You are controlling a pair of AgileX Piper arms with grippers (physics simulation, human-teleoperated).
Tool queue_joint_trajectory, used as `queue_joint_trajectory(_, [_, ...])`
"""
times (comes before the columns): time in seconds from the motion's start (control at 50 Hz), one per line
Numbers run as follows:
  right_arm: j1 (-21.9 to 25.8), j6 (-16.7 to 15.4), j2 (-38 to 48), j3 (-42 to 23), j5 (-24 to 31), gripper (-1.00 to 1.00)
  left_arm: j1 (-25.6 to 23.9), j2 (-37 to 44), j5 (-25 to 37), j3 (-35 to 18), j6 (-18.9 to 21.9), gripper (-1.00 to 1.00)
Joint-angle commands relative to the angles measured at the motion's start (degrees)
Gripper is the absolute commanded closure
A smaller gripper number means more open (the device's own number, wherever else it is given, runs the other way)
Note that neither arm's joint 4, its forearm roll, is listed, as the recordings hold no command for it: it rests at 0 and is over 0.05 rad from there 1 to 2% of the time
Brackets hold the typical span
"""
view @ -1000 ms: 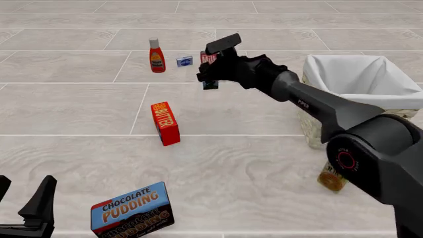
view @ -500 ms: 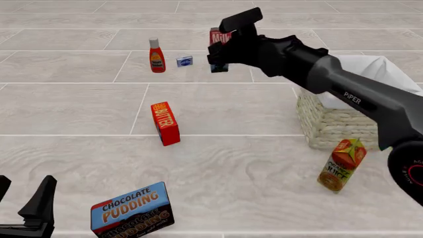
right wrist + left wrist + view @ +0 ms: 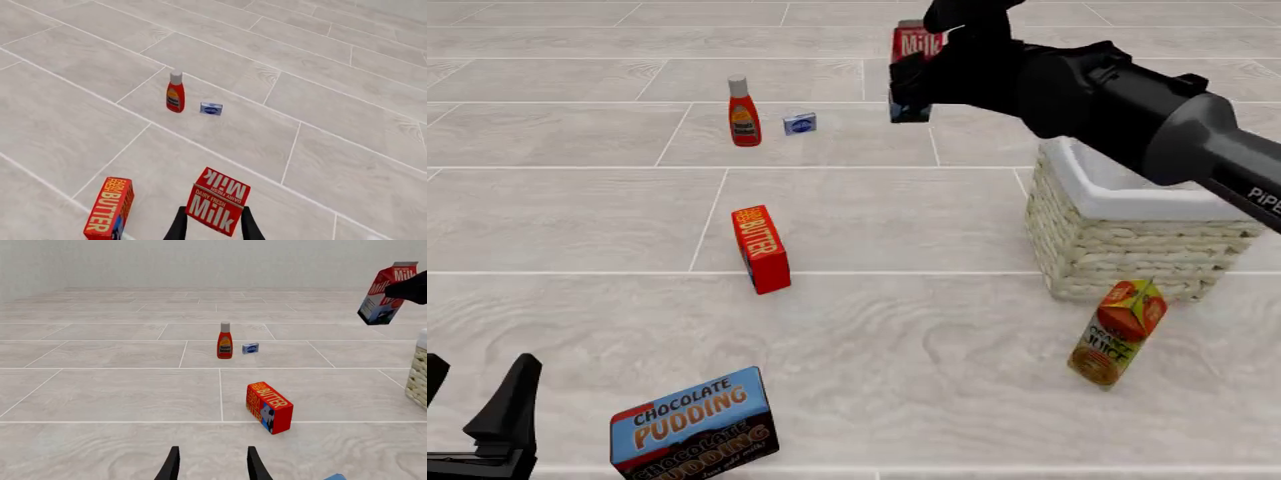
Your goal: Pick the milk and place it in the basket.
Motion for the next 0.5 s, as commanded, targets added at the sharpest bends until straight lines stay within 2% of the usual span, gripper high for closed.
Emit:
queue_joint_trajectory(0.02, [-2.16, 0.63, -4.88, 2.13, 0.14, 1.0, -0.01, 0.0, 0.0, 0.0, -0.01, -1.0])
queue_joint_trajectory(0.5, [-8.07, 0.67, -9.07, 5.35, 0.97, 1.0, 0.0, 0.0, 0.0, 0.0, -0.01, -1.0])
